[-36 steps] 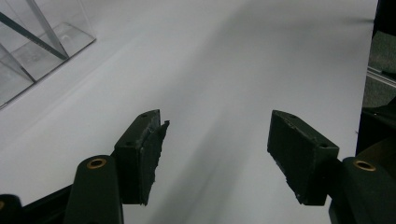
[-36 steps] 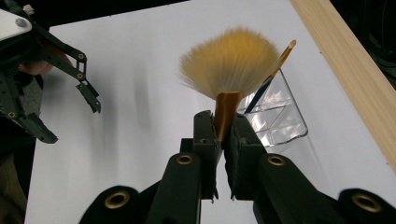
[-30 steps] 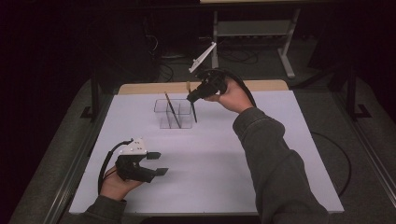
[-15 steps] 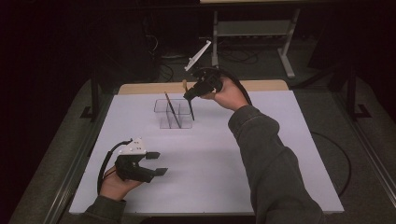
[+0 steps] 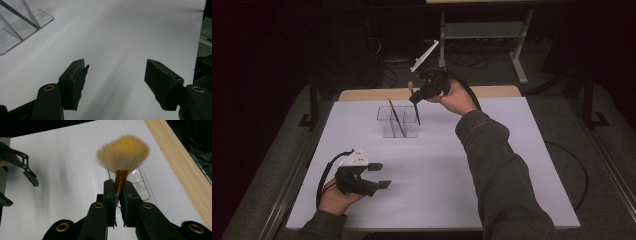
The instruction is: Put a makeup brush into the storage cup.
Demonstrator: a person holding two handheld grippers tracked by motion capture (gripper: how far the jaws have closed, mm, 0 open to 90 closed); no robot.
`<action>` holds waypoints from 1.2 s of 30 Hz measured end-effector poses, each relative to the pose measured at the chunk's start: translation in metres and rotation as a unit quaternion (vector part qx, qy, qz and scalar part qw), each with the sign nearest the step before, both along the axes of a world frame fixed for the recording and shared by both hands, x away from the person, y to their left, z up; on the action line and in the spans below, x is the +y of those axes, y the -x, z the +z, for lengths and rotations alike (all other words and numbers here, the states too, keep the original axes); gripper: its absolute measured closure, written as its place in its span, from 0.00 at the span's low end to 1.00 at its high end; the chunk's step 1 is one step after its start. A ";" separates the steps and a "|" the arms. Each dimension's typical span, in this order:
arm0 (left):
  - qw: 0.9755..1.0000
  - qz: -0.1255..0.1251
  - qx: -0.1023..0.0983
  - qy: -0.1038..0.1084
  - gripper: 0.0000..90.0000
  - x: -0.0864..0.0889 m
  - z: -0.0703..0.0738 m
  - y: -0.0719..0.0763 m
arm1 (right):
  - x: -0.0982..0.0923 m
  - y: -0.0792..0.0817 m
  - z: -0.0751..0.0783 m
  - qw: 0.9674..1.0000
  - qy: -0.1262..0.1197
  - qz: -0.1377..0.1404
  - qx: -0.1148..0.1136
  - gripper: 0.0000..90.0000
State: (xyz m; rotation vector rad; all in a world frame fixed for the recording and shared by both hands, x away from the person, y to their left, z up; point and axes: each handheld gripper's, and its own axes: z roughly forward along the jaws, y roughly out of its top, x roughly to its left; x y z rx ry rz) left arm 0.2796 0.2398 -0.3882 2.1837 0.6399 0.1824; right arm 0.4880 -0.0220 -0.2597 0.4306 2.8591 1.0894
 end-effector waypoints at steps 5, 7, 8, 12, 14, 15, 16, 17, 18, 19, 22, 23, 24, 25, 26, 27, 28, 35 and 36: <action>1.000 -0.001 -0.001 0.001 0.36 0.001 0.000 0.000 | 0.001 -0.005 0.005 1.000 -0.003 -0.006 -0.001 0.92; 1.000 0.001 0.000 0.002 0.36 0.002 0.001 0.000 | 0.003 -0.007 0.006 1.000 -0.002 -0.009 -0.001 0.92; 1.000 0.001 -0.001 0.002 0.36 0.002 0.001 0.000 | 0.004 -0.007 0.006 1.000 0.001 -0.010 -0.003 0.92; 1.000 0.004 0.000 0.004 0.36 0.004 0.001 0.000 | 0.010 -0.010 0.006 1.000 0.001 -0.007 -0.001 0.92; 1.000 0.003 0.000 0.003 0.36 0.004 0.001 0.000 | 0.013 -0.012 0.005 1.000 0.004 -0.008 0.000 0.92; 1.000 0.002 -0.001 0.002 0.36 0.004 0.001 0.000 | 0.014 -0.014 0.004 1.000 0.004 -0.007 0.001 0.92; 1.000 0.002 0.000 0.002 0.36 0.004 0.001 0.000 | 0.016 -0.015 0.004 1.000 0.007 -0.009 0.000 0.92; 1.000 0.004 0.001 0.002 0.36 0.004 0.001 0.000 | 0.017 -0.016 0.003 1.000 0.005 -0.010 0.002 0.92; 1.000 0.004 0.000 0.004 0.36 0.004 0.001 0.000 | 0.018 -0.017 0.003 1.000 0.004 -0.009 0.001 0.92; 1.000 0.004 -0.001 0.003 0.36 0.005 0.001 0.000 | 0.019 -0.017 0.003 1.000 0.005 -0.009 -0.001 0.92; 1.000 0.004 -0.001 0.004 0.36 0.005 0.002 -0.001 | 0.023 -0.019 0.002 1.000 0.009 -0.009 -0.003 0.92; 1.000 0.003 -0.001 0.003 0.36 0.005 0.002 -0.001 | 0.025 -0.019 0.001 1.000 0.009 -0.009 -0.003 0.92; 1.000 0.002 -0.002 0.003 0.36 0.005 0.002 -0.001 | 0.026 -0.019 0.001 1.000 0.010 -0.012 -0.003 0.92; 1.000 0.002 -0.002 0.003 0.36 0.005 0.002 -0.001 | 0.028 -0.020 0.000 1.000 0.010 -0.011 -0.003 0.92; 1.000 0.003 -0.001 0.004 0.36 0.005 0.002 -0.001 | 0.029 -0.021 0.000 1.000 0.011 -0.010 -0.001 0.92; 1.000 0.004 0.000 0.004 0.36 0.005 0.002 0.000 | 0.030 -0.021 -0.001 1.000 0.015 -0.011 -0.004 0.92; 1.000 0.004 0.000 0.005 0.36 0.006 0.002 0.000 | 0.031 -0.021 -0.001 1.000 0.014 -0.012 -0.003 0.92; 1.000 0.004 0.001 0.004 0.36 0.006 0.002 0.000 | 0.035 -0.024 -0.003 1.000 0.020 -0.017 -0.007 0.92; 1.000 0.005 0.001 0.005 0.36 0.006 0.002 0.000 | 0.035 -0.025 -0.003 1.000 0.020 -0.017 -0.009 0.92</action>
